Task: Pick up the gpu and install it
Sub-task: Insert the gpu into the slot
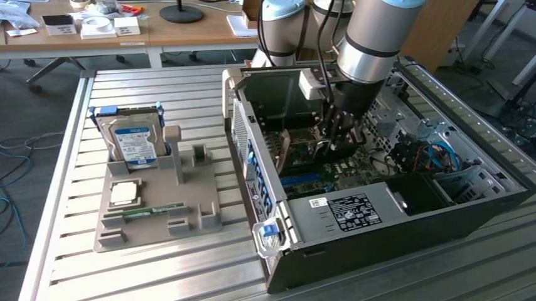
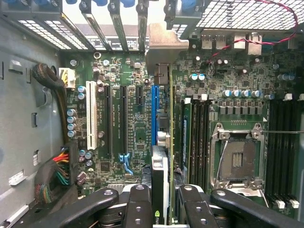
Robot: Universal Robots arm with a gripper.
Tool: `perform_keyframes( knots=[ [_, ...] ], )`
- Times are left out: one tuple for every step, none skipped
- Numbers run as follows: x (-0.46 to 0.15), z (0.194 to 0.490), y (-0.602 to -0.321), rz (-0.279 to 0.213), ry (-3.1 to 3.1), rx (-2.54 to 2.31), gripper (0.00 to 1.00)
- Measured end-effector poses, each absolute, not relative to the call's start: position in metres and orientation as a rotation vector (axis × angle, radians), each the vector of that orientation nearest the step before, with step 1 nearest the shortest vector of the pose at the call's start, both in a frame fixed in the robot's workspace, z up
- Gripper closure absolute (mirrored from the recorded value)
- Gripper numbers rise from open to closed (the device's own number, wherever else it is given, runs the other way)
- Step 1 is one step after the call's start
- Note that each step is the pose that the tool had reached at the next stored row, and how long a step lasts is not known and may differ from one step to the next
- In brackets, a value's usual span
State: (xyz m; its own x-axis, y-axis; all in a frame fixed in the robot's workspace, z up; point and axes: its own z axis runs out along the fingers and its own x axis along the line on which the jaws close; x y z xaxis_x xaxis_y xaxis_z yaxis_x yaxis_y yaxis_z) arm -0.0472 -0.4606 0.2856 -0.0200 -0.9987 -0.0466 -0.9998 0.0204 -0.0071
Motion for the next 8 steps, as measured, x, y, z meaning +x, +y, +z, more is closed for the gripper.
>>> perform_keyframes(
  knots=[
    [-0.0472, 0.2856, -0.4606, 0.043, 2.216, -2.172, 0.73],
    [-0.0473, 0.2855, -0.4606, 0.043, 2.216, -2.172, 0.73],
    [-0.0473, 0.2846, -0.4606, 0.043, 2.216, -2.171, 0.73],
    [-0.0474, 0.2837, -0.4606, 0.043, 2.216, -2.171, 0.73],
    [-0.0477, 0.2826, -0.4606, 0.043, 2.216, -2.171, 0.73],
    [-0.0480, 0.2813, -0.4606, 0.043, 2.216, -2.171, 0.73],
    [-0.0483, 0.2799, -0.4606, 0.043, 2.216, -2.172, 0.73],
    [-0.0486, 0.2785, -0.4606, 0.043, 2.216, -2.172, 0.73]
  ],
)
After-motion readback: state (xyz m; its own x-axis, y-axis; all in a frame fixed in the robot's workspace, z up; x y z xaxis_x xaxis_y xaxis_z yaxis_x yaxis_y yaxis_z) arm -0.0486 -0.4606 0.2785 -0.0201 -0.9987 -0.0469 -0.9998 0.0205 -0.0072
